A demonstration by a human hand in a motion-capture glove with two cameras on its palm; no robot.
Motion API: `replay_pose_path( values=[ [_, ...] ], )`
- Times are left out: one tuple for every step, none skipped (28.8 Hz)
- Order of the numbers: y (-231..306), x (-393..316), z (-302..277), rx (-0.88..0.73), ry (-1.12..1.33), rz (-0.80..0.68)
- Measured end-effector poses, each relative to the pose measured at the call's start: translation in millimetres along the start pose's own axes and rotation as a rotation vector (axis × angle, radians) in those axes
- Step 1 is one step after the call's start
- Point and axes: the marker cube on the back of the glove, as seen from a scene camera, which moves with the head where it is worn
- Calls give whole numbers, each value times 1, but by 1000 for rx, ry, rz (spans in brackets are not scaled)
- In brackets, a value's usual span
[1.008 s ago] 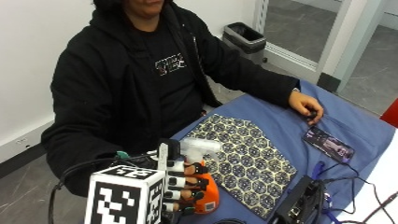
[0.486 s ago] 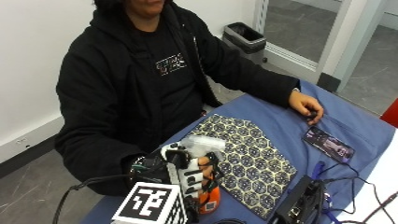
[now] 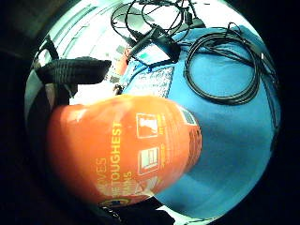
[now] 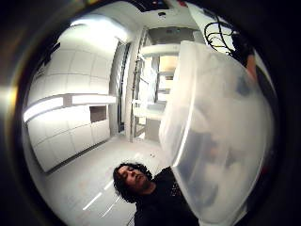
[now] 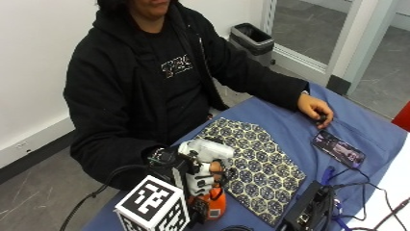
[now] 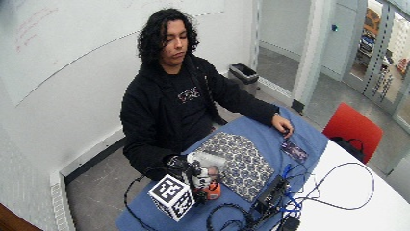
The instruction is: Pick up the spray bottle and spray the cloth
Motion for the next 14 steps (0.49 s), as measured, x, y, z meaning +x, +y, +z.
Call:
replay_pose_path(
  values=[
    [0, 0, 0, 13, 2, 4],
    [1, 1, -1, 23, 3, 6],
    [1, 2, -1, 30, 4, 6],
    [1, 2, -2, 36, 6, 4],
    [1, 3, -3, 41, 8, 1],
    [2, 3, -4, 44, 10, -2],
    [2, 3, -5, 46, 13, -7],
    [2, 3, -6, 48, 17, -13],
    [3, 3, -7, 50, 20, -20],
    [3, 3, -8, 52, 25, -27],
    [3, 3, -8, 53, 28, -34],
    [3, 3, -8, 53, 32, -39],
    [4, 2, -8, 51, 35, -43],
    [4, 2, -7, 49, 39, -46]
  ],
)
